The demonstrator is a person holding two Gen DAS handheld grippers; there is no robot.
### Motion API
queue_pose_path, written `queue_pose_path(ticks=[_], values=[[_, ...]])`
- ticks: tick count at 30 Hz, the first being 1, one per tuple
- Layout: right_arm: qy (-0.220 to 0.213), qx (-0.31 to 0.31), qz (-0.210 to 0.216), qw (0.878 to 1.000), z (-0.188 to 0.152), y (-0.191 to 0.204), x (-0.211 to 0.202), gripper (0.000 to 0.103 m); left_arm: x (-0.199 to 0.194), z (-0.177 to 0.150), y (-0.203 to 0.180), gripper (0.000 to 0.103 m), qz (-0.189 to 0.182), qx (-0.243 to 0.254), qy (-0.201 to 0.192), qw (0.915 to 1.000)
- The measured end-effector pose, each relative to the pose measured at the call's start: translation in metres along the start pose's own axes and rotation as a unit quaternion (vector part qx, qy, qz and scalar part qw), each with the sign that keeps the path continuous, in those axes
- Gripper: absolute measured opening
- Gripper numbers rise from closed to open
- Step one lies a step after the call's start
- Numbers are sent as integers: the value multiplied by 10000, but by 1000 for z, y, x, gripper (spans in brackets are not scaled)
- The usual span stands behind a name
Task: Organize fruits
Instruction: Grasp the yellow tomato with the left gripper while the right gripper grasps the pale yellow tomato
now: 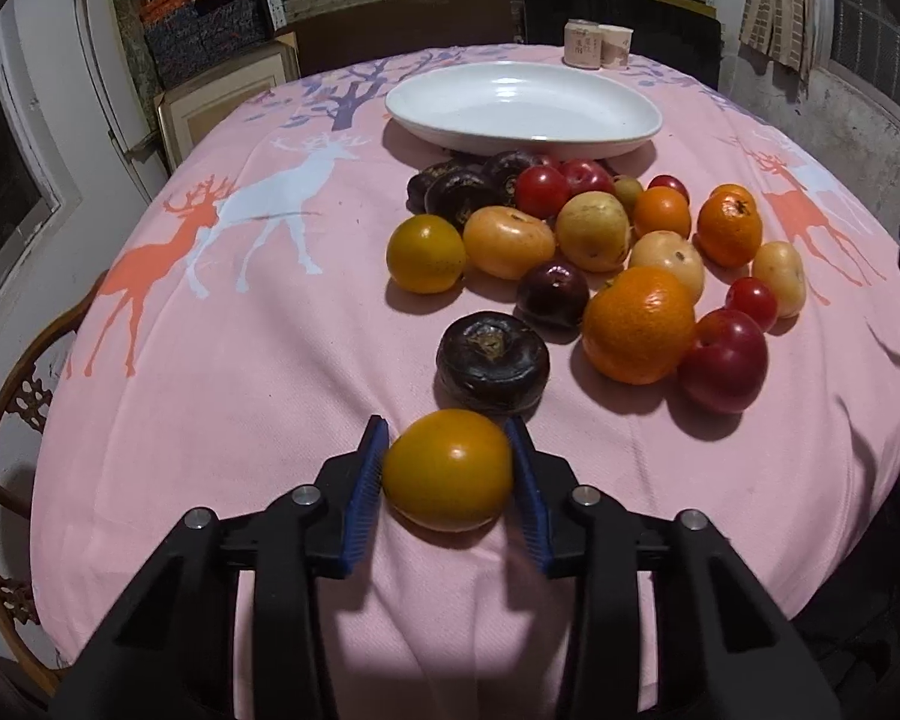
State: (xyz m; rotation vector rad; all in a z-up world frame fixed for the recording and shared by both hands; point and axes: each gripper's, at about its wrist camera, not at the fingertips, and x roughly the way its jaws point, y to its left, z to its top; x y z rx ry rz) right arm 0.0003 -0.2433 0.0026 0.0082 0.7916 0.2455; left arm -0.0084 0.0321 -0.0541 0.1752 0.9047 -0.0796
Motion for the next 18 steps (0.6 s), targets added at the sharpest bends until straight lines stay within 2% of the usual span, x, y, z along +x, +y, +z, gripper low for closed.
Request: queue_pose_path(ticks=[4,7,9,11,15,18], values=[[95,-206,228,9995,-2,4,9,99,-13,-1,-2,39,-93,28,-203,9997],[102,-588,146,9981,-3,15,22,98,-21,2,-2,39,-154,6,-308,9994],[108,-737,2,9972,-3,19,35,91,-24,3,-4,39,-188,17,-342,9992],[293,-728,71,9969,-2,19,51,80,-23,3,-5,39,-233,35,-335,9992],[461,-410,375,9974,1,12,72,78,-17,2,-8,39,-303,52,-259,9992],[409,-422,493,9971,4,18,77,65,-13,1,-10,39,-349,54,-217,9991]])
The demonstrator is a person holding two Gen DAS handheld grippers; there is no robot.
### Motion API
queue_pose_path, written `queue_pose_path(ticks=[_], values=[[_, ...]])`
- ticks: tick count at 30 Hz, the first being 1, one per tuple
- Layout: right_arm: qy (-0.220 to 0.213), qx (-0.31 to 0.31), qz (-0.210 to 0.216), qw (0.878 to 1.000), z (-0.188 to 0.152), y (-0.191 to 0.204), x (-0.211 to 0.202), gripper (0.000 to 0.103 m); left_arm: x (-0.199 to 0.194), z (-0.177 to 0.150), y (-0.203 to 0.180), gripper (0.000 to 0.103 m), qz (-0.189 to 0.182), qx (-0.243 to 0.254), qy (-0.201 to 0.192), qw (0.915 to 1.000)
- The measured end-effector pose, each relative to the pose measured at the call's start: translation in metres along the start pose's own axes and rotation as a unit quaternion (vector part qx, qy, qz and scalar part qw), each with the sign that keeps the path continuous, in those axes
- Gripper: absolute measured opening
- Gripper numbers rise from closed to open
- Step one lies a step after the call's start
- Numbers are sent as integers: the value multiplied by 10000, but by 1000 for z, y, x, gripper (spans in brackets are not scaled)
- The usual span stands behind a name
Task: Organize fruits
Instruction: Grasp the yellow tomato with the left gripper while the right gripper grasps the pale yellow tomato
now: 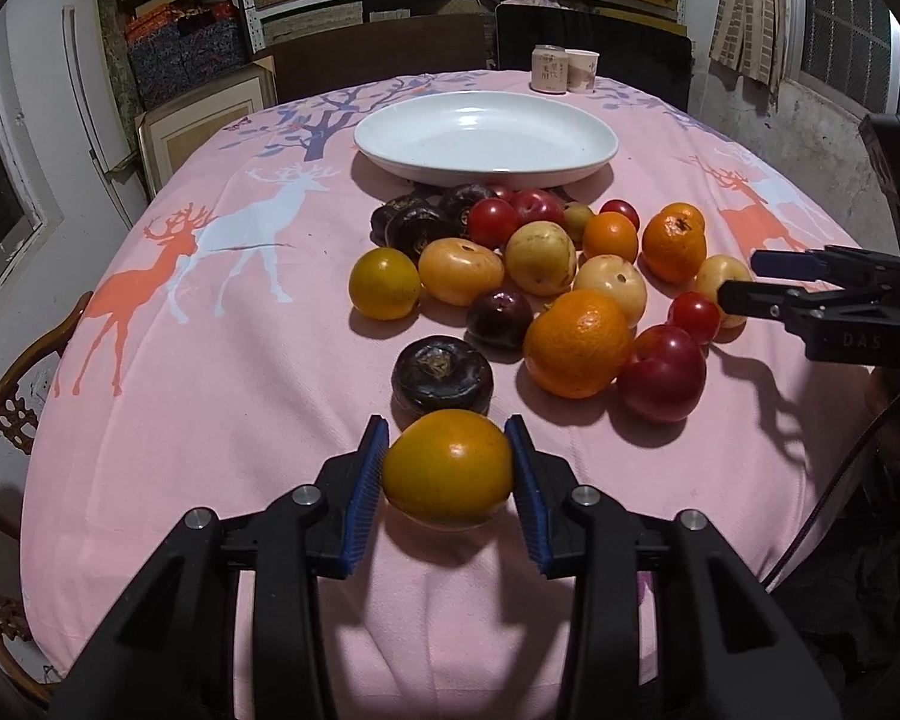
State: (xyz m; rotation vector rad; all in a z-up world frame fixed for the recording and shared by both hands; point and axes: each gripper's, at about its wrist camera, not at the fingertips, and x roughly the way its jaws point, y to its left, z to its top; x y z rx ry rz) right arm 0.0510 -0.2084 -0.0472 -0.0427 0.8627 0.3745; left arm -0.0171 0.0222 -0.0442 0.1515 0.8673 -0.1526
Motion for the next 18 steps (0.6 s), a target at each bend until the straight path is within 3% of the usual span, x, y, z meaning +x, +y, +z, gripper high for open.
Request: queue_pose_path(ticks=[5,9,11,18], values=[[46,202,321,9993,5,0,8,50,5,-1,-1,39,-53,-14,66,10000],[180,433,834,9954,5,-5,10,49,7,-1,0,39,-84,-50,86,9999],[243,616,1003,9927,3,-11,12,40,8,-1,0,39,-85,-41,91,9999],[105,657,1039,9924,-5,-13,3,39,4,0,4,39,-63,-195,-2,9998]])
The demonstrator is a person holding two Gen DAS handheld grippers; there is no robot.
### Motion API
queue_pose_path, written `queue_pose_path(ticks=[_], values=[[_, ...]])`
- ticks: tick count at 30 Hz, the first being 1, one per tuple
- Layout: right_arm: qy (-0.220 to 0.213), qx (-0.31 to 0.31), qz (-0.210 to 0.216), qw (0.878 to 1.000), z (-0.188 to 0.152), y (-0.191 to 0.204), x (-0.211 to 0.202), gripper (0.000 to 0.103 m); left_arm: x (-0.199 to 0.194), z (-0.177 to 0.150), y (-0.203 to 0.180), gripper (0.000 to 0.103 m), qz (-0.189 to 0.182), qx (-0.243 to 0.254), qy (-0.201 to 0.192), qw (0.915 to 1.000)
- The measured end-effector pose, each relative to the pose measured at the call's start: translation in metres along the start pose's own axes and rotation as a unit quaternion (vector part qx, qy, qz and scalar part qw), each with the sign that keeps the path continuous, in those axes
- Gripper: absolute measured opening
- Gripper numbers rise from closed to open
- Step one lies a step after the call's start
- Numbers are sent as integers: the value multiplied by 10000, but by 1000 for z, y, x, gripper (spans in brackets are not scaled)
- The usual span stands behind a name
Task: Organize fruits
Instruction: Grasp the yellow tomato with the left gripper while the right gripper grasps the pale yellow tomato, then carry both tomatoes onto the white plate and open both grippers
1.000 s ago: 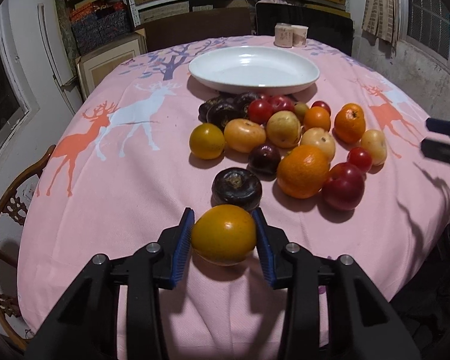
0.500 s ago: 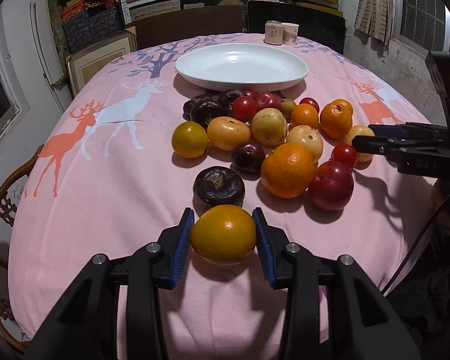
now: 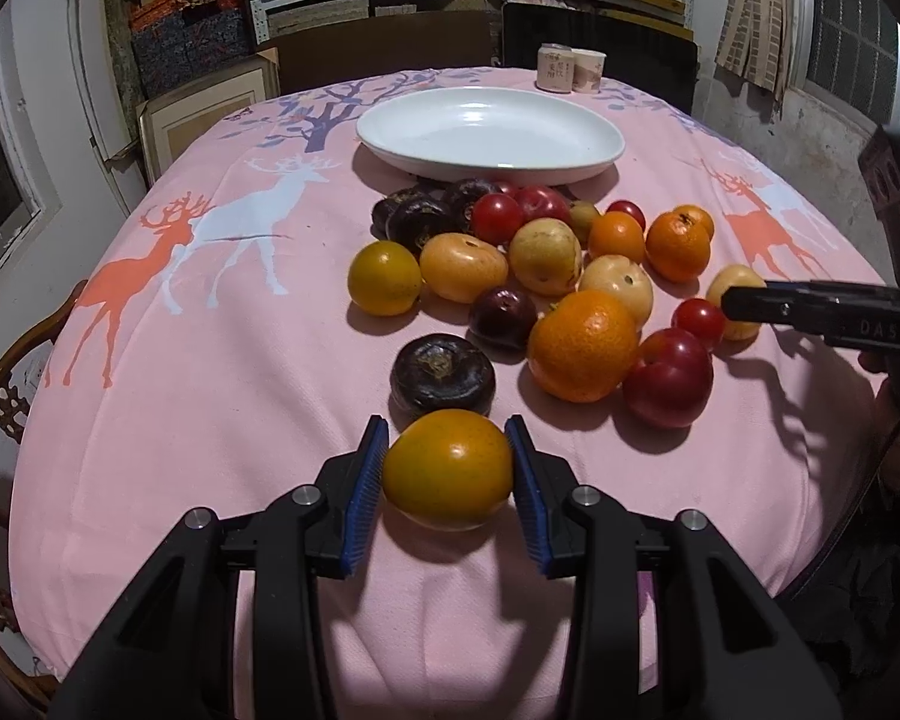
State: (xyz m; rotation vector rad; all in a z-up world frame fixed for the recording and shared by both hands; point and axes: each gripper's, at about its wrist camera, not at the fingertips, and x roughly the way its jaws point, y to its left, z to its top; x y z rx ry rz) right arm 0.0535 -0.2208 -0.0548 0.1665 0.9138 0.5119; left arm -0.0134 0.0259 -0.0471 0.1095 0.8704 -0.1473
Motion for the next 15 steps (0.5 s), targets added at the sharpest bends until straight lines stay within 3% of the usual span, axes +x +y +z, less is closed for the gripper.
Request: queue_pose_path(ticks=[10,15], values=[[-451,187,-79,9988,10,-16,-33,39,-8,13,8,39,-38,-131,-132,9998],[-567,185,-162,9981,33,-22,-41,39,-10,42,10,39,-59,2,-228,9997]])
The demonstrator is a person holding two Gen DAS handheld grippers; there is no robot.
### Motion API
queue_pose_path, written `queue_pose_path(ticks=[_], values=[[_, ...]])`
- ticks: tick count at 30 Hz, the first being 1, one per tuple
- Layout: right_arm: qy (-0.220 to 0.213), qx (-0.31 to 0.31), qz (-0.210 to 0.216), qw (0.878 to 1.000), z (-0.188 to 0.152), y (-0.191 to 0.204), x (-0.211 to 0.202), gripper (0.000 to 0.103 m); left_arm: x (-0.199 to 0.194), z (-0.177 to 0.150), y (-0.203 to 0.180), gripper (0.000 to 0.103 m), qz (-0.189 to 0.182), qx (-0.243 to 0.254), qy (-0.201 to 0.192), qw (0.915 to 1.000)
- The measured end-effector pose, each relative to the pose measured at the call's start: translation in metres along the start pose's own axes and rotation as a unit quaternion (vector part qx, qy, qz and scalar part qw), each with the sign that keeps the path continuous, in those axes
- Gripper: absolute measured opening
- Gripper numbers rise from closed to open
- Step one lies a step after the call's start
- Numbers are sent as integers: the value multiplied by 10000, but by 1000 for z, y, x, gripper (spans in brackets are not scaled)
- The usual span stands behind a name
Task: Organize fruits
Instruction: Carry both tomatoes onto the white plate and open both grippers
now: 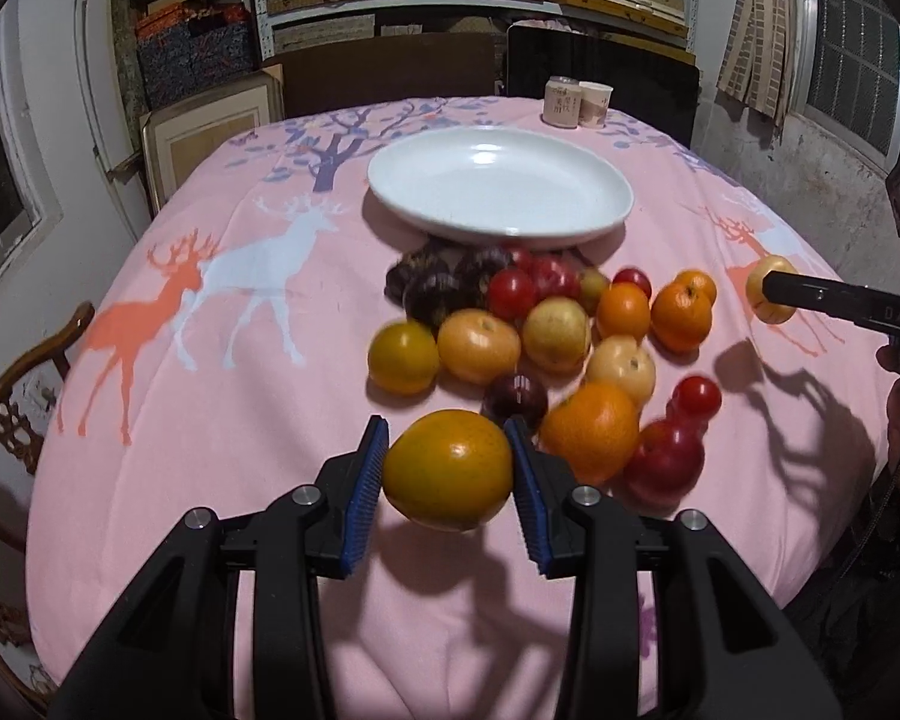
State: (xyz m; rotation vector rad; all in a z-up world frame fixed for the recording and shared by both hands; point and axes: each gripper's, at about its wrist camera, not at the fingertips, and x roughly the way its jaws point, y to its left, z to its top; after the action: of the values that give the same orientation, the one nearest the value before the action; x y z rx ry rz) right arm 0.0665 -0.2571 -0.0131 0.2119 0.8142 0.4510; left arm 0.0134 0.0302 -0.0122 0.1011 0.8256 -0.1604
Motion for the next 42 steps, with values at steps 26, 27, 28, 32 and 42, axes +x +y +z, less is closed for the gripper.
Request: queue_pose_path(ticks=[26,27,28,32,42], values=[[144,-906,-1323,9870,194,9,193,63,219,225,41,72,-273,-716,711,9945],[82,-877,-1271,9880,194,8,185,63,213,225,43,72,-270,-723,679,9947],[21,-834,-1249,9887,194,8,176,63,205,223,44,72,-277,-755,646,9947],[-138,-699,-1042,9920,177,10,130,68,161,201,45,80,-340,-784,434,9954],[-121,-716,-924,9931,59,16,35,75,45,87,9,88,-503,-54,197,9985]])
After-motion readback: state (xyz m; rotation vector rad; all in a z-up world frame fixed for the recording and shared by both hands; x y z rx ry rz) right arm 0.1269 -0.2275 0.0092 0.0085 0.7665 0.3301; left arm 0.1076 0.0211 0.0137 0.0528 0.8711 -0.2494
